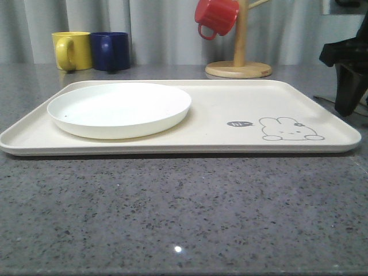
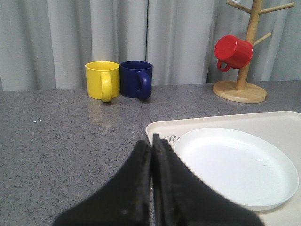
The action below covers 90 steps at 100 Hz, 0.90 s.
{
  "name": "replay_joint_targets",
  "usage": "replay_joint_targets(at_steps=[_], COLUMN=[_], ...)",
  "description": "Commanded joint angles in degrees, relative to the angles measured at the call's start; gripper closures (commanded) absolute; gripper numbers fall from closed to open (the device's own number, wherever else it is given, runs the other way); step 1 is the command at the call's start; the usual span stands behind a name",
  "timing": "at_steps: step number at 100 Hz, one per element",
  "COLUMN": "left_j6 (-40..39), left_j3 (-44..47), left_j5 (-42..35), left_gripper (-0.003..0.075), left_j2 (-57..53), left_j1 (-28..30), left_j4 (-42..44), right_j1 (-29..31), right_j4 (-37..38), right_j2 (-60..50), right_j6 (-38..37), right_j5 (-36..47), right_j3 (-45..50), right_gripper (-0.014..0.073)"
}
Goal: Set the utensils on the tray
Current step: 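Lower the right gripper onto the silver fork and grasp it, then carry the fork onto the tray beside the plate and release it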
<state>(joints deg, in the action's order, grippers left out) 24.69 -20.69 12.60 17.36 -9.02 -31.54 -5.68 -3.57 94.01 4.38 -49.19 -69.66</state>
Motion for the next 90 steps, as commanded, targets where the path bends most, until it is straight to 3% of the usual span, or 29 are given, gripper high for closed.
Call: replay_joint_targets(at_steps=[1, 14, 47, 75, 90], left_j6=[0.05, 0.05, 0.05, 0.05, 0.05], left_j3=[-1.57, -1.57, -1.57, -1.57, -1.57], left_j5=[-4.13, -4.13, -4.13, -4.13, -4.13], left_gripper=[0.0739, 0.0739, 0.0739, 0.0739, 0.0739], left_j2=[0.38, 0.38, 0.38, 0.38, 0.38], left_j1=[-0.53, -0.53, -0.53, -0.53, -0.53], left_j4=[-0.55, -0.55, -0.55, -0.55, -0.55], right_j1=[-0.03, -0.03, -0.03, -0.08, -3.23], right_j4=[0.36, 0.36, 0.36, 0.30, 0.30], right_j2=[-1.38, -0.51, -0.99, -5.93, -7.33], right_j6=[0.61, 0.61, 0.61, -3.05, -7.89], right_j5=[1.50, 0.45, -0.84, -2.98, -5.20], right_j3=[-2.02, -2.02, -2.07, -6.09, -11.31], right_gripper=[0.0172, 0.0213, 0.0608, 0.0622, 0.0622])
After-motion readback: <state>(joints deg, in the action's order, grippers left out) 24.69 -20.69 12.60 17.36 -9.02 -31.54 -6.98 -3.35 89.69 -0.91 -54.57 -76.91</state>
